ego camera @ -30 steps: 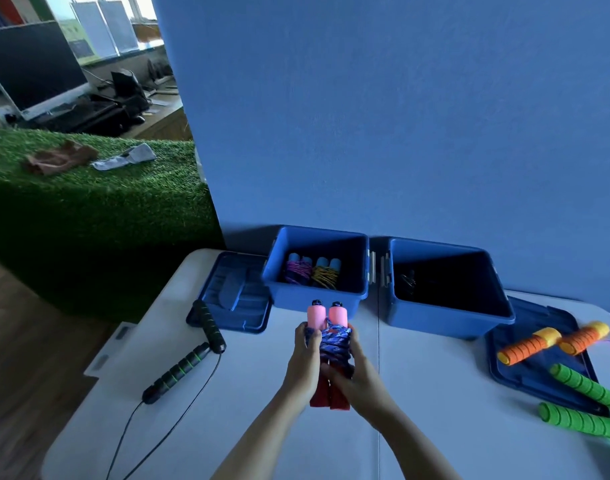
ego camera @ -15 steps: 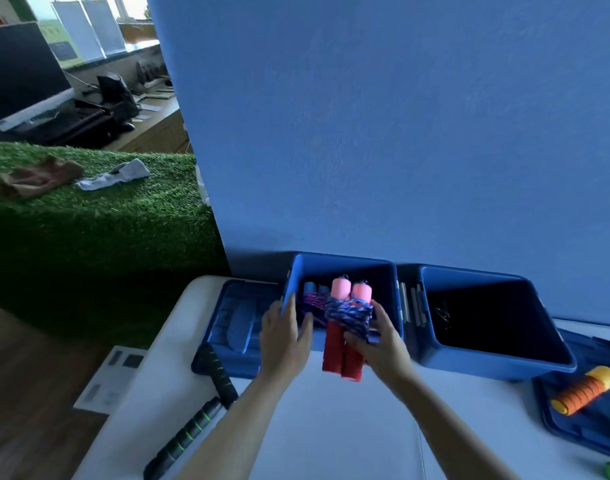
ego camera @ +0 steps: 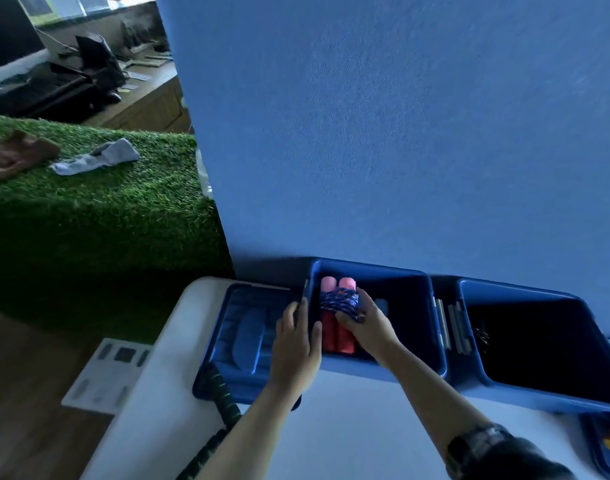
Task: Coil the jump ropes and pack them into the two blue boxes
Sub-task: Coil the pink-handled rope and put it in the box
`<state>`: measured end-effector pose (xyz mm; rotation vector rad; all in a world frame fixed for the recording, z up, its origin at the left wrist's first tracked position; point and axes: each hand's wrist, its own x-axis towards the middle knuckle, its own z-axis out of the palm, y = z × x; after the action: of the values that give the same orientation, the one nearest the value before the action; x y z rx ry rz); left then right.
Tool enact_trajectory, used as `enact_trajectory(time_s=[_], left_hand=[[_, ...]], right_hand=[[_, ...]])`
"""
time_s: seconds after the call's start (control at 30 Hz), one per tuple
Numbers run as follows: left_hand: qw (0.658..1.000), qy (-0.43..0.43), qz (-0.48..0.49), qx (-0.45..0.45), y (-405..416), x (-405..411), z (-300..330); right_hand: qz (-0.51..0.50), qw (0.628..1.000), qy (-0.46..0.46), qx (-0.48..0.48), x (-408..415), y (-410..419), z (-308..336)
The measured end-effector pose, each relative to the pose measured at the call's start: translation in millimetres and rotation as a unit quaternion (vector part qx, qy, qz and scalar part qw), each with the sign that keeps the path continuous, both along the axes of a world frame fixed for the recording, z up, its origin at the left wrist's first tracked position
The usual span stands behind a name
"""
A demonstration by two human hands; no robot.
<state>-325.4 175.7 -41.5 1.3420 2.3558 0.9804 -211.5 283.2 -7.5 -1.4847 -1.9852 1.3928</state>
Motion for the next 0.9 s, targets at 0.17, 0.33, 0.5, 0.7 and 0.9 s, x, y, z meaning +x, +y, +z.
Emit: enact_trajectory(time_s=[0.17,0.33,0.5,0.7,0.9], left_hand=[[1.000,-0.013,-0.008,-0.003,1,-3,-3],[1.000,-0.007,-0.004,-0.010,1,-1,-4],[0.998,-0.004,-0.010,-0.054,-2,-2,4],[0.989,-0.072,-0.024,-0.130,-25,-8,17],[0.983,-0.037,0.041,-0.177,-98,-31,6]], right_hand=[[0.038,0.993,-0.109,0.016,-14,2,-5],[0.040,0.980,-0.194,0.020,-18,2,-8],[0.044,0.968,-0.247,0.027,-19,-4,-4],[0.016,0.972,-0.211,0.107,-12,-28,7],[0.088,0.951,-0.122,0.271,-29,-79,16]])
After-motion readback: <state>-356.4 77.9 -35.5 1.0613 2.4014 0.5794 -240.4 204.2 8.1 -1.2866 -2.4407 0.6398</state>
